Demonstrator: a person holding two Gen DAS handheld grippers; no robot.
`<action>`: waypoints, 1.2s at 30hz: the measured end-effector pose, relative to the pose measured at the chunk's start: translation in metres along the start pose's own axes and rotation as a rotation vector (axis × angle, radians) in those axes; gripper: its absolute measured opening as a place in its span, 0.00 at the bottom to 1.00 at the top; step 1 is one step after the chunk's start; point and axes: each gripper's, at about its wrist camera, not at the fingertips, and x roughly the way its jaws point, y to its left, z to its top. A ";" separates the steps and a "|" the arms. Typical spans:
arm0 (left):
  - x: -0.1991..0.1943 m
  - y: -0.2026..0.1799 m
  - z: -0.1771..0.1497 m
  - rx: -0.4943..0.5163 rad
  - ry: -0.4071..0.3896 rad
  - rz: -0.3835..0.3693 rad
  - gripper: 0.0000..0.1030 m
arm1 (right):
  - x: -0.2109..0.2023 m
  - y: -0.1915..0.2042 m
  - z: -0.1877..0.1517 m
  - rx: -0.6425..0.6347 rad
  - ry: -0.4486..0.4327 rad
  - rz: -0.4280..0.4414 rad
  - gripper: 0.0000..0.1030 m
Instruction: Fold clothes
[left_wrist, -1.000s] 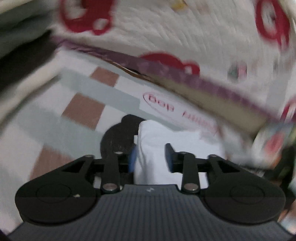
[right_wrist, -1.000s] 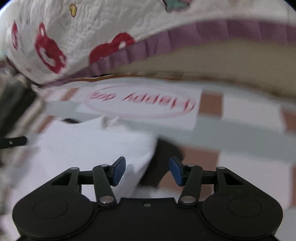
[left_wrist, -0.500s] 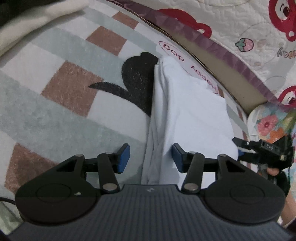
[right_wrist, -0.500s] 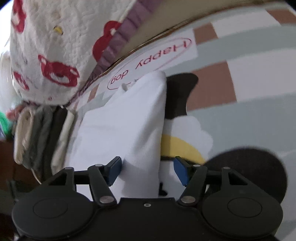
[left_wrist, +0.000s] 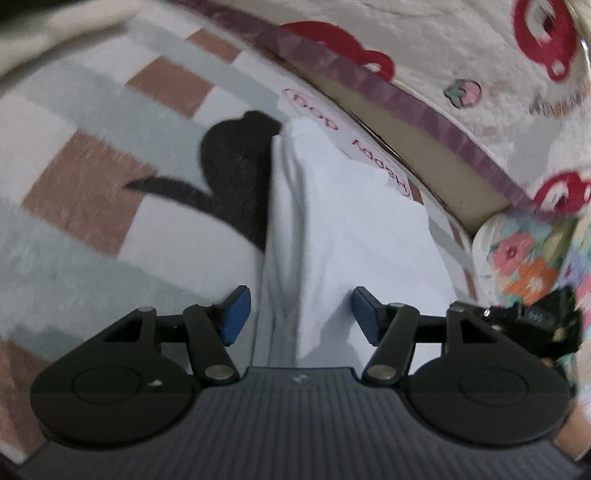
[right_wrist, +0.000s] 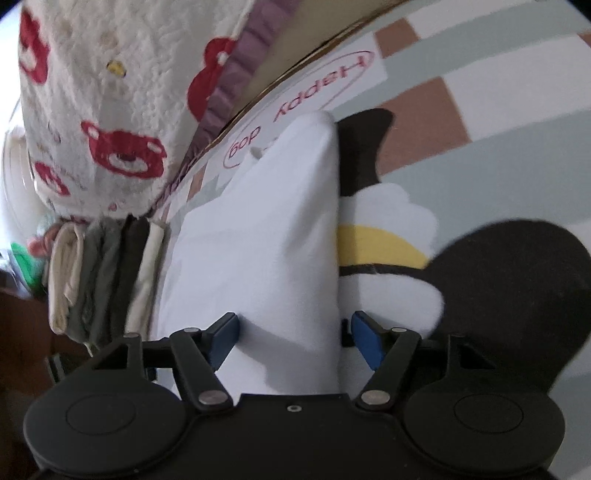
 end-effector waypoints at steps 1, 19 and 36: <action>0.002 -0.003 0.000 0.022 -0.008 0.006 0.59 | 0.002 0.004 0.000 -0.017 -0.002 -0.010 0.71; 0.008 -0.045 -0.005 0.274 -0.021 0.115 0.24 | 0.002 0.140 -0.064 -0.908 -0.189 -0.357 0.45; 0.023 -0.024 0.008 0.098 0.033 0.034 0.40 | 0.003 0.088 -0.034 -0.478 -0.101 -0.287 0.67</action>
